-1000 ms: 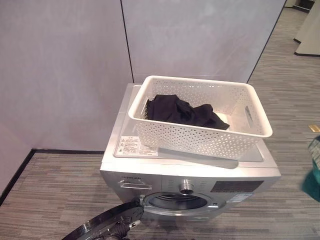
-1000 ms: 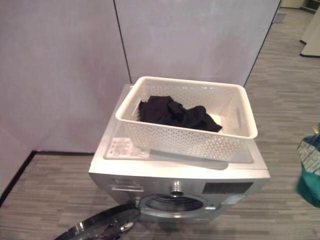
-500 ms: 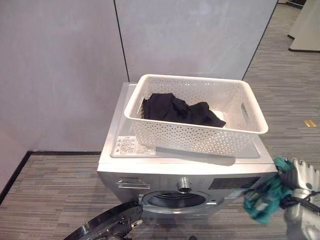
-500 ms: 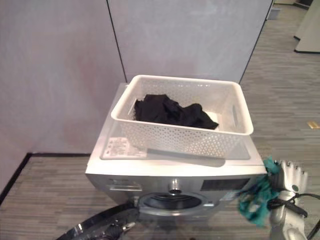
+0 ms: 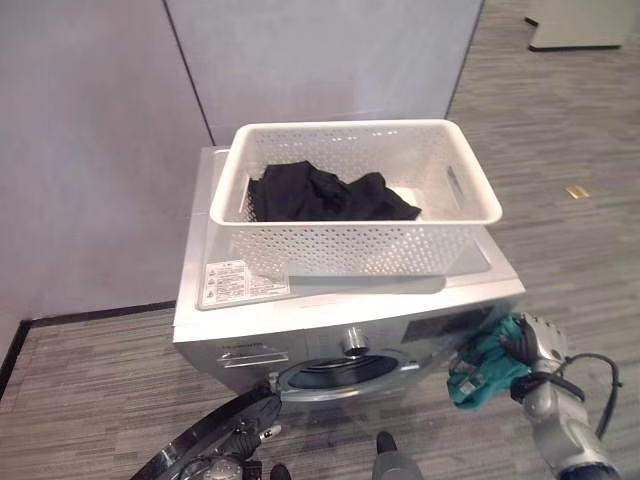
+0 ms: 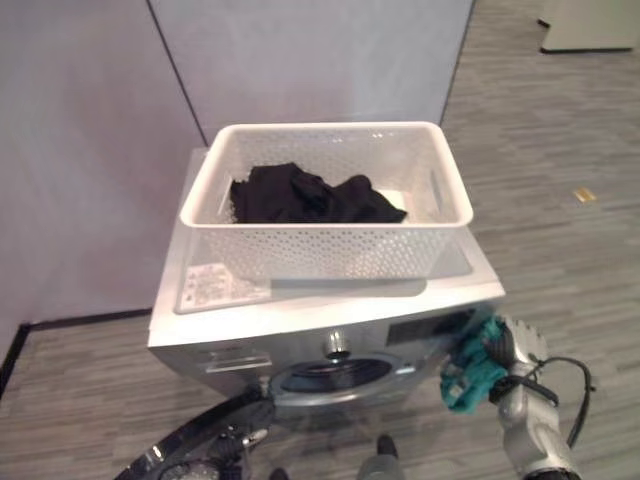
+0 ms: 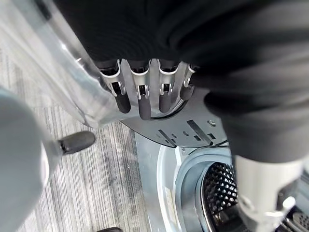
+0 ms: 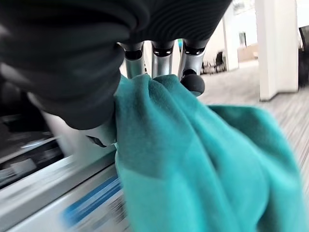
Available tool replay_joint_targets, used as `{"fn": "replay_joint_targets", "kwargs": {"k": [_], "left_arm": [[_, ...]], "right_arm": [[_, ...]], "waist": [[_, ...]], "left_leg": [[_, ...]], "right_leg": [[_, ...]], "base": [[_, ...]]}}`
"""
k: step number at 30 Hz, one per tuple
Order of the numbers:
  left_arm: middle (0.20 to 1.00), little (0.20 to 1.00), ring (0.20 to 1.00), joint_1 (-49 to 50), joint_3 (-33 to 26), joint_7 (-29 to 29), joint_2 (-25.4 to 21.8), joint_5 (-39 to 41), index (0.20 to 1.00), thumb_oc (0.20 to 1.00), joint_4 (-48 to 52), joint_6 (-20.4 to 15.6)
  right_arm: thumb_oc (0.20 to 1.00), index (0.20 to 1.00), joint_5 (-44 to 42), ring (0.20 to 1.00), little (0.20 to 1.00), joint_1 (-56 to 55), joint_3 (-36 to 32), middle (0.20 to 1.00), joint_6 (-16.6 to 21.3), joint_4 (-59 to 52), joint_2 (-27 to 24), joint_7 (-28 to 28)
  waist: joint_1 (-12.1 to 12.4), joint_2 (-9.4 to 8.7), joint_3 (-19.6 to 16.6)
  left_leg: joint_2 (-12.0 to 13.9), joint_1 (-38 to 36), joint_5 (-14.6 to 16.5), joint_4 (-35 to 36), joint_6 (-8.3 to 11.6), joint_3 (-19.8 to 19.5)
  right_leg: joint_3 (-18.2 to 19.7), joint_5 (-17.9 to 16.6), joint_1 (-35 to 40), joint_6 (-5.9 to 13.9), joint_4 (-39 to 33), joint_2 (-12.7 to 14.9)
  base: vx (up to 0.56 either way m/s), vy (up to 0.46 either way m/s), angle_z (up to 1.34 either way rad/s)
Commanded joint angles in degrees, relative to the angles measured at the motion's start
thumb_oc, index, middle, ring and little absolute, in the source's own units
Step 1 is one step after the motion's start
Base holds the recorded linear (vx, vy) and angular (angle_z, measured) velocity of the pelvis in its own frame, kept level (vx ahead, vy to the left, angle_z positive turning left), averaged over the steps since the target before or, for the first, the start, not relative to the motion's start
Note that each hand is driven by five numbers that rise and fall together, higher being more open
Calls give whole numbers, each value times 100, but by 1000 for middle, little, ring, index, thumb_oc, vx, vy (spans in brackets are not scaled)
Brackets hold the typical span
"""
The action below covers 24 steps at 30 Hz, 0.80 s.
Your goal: Grab the laundry basket,head to the washer,open it,put in the laundry and shut it.
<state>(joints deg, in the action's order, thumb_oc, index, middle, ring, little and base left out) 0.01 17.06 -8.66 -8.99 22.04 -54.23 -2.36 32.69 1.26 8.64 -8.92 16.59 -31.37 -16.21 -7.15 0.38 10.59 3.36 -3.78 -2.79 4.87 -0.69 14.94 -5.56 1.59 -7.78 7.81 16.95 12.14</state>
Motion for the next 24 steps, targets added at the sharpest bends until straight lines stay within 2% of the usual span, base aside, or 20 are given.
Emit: {"fn": "replay_joint_targets", "kwargs": {"k": [1, 2, 3, 4, 5, 7, 8, 10, 12, 13, 14, 15, 16, 18, 19, 20, 21, 23, 24], "left_arm": [[1000, 1000, 1000, -881, 179, 24, -68, -138, 1000, 1000, 569, -442], [1000, 1000, 1000, -860, 206, 34, -68, -138, 1000, 1000, 611, -439], [1000, 1000, 1000, -873, 270, 39, -59, -68, 1000, 1000, 742, -463], [1000, 1000, 1000, -875, 268, 39, -64, -67, 1000, 1000, 745, -462], [1000, 1000, 1000, -886, 352, 50, -88, 21, 1000, 1000, 848, -486], [1000, 1000, 1000, -975, 499, 61, -16, 146, 1000, 1000, 1029, -492], [1000, 1000, 1000, -1047, 596, 50, 25, 77, 1000, 1000, 1043, -486], [1000, 1000, 1000, -1266, 874, 8, 146, -46, 1000, 1000, 1022, -514], [1000, 1000, 1000, -1430, 965, -13, 219, -87, 1000, 1000, 955, -529], [1000, 1000, 1000, -1588, 1047, -45, 297, -191, 1000, 1000, 942, -585], [1000, 1000, 1000, -1588, 1047, -45, 298, -191, 1000, 1000, 942, -585], [1000, 1000, 1000, -1510, 1073, -60, 251, -203, 1000, 1000, 1119, -647], [1000, 1000, 1000, -1428, 1097, -42, 229, -139, 1000, 1000, 1228, -671], [1000, 1000, 1000, -1375, 1114, -12, 221, -108, 1000, 1000, 1281, -665], [1000, 1000, 1000, -1225, 1145, 99, 226, 33, 1000, 1000, 1331, -639], [1000, 1000, 1000, -1191, 1184, 106, 238, -1, 1000, 1000, 1310, -621], [1000, 1000, 1000, -1235, 1235, 64, 234, -175, 1000, 1000, 1275, -620], [1000, 1000, 1000, -1292, 1331, -29, 212, -572, 1000, 1000, 1224, -607], [1000, 1000, 1000, -1399, 1468, -191, 208, -1093, 1000, 1000, 1176, -579]], "right_arm": [[200, 200, -269, 200, 200, 540, 520, 200, 634, -329, 94, 278], [200, 200, -356, 200, 200, 541, 638, 200, 692, -362, 140, 343], [200, 200, -573, 200, 200, 688, 938, 200, 814, -425, 233, 472], [200, 200, -574, 200, 200, 695, 939, 200, 816, -419, 236, 470], [200, 200, -673, 200, 200, 759, 1083, 200, 877, -423, 271, 486], [200, 200, -793, 200, 200, 985, 1346, 200, 931, -507, 288, 448], [200, 200, -888, 200, 200, 1106, 1453, 200, 995, -504, 319, 428], [200, 200, -1055, 200, 200, 1301, 1643, 200, 1068, -529, 333, 384], [200, 200, -1167, 200, 200, 1414, 1734, 200, 1099, -503, 335, 354], [200, 200, -1262, 200, 200, 1476, 1855, 200, 1177, -653, 280, 372], [200, 200, -1262, 200, 200, 1476, 1855, 200, 1177, -653, 279, 373], [200, 200, -1350, 200, 200, 1576, 1992, 200, 1272, -742, 231, 431], [200, 200, -1423, 200, 200, 1642, 2065, 200, 1332, -741, 225, 465], [200, 200, -1468, 200, 200, 1635, 2069, 200, 1361, -759, 229, 497], [200, 200, -1556, 200, 200, 1584, 2065, 200, 1375, -931, 228, 574], [200, 200, -1614, 200, 200, 1520, 2031, 200, 1383, -1055, 222, 568], [200, 200, -1703, 200, 200, 1510, 2009, 200, 1402, -1140, 229, 540], [200, 200, -1850, 200, 200, 1442, 1970, 200, 1456, -1311, 263, 508], [200, 200, -1956, 200, 200, 1416, 1960, 200, 1501, -1428, 319, 441]], "waist": [[429, 8, -287], [487, -43, -316], [782, -219, -342], [775, -207, -347], [949, -282, -344], [1158, -383, -249], [1176, -370, -183], [1190, -338, -22], [1134, -321, 70], [1022, -343, 130], [1020, -340, 124], [1032, -356, 97], [1052, -327, 64], [1032, -305, 16], [930, -186, -131], [911, -122, -188], [904, -85, -188], [898, -80, -196], [886, -82, -203]], "left_leg": [[-50, 161, 869, -782, -294, -590], [-50, 274, 827, -832, -270, -623], [-15, 690, 671, -1037, -143, -719], [4, 706, 651, -1035, -136, -728], [62, 965, 512, -1116, -44, -727], [208, 1397, 178, -1200, 170, -768], [306, 1568, -51, -1152, 308, -854], [516, 1803, -384, -1051, 500, -768], [589, 1895, -370, -1151, 549, -681], [645, 1773, -17, -1523, 514, -585], [648, 1781, -18, -1524, 515, -588], [499, 1562, 311, -1790, 518, -1042], [418, 1419, 420, -1820, 536, -1355], [424, 1341, 423, -1713, 520, -1434], [561, 975, 421, -1297, 506, -1347], [622, 855, 255, -1047, 553, -1280], [642, 853, 82, -941, 602, -1297], [626, 849, 20, -825, 614, -1323], [621, 780, 42, -717, 615, -1294]], "right_leg": [[180, 259, 210, 170, 1017, -8], [228, 385, 355, 119, 1035, -104], [62, 698, 936, -11, 570, -259], [49, 665, 941, -21, 532, -280], [-132, 875, 1117, -152, 195, -325], [-375, 1068, 1227, -322, -422, -467], [-506, 1111, 1297, -398, -703, -586], [-720, 1081, 1216, -453, -821, -647], [-817, 1013, 1135, -480, -860, -653], [-989, 879, 965, -483, -935, -573], [-991, 874, 960, -484, -939, -576], [-925, 756, 832, -500, -990, -527], [-813, 734, 805, -496, -1051, -553], [-799, 695, 792, -488, -1105, -563], [-837, 689, 805, -461, -1182, -608], [-859, 697, 853, -479, -1221, -645], [-886, 707, 872, -509, -1233, -661], [-941, 716, 913, -535, -1229, -644], [-1005, 707, 970, -524, -1233, -618]], "base": [[-156, -134, 12], [-234, -322, 10], [-185, -281, 19], [-232, -346, 23], [-205, -253, 13], [-322, -357, 12], [-336, -315, 42], [-350, -253, 46], [-291, -144, 90], [-211, -89, 114], [-320, -111, 92], [-130, -28, 9], [-146, -28, 10], [-13, 17, -31], [50, 57, -28], [43, 85, -6], [23, 58, 12], [26, 35, 26], [34, 10, 39]]}}
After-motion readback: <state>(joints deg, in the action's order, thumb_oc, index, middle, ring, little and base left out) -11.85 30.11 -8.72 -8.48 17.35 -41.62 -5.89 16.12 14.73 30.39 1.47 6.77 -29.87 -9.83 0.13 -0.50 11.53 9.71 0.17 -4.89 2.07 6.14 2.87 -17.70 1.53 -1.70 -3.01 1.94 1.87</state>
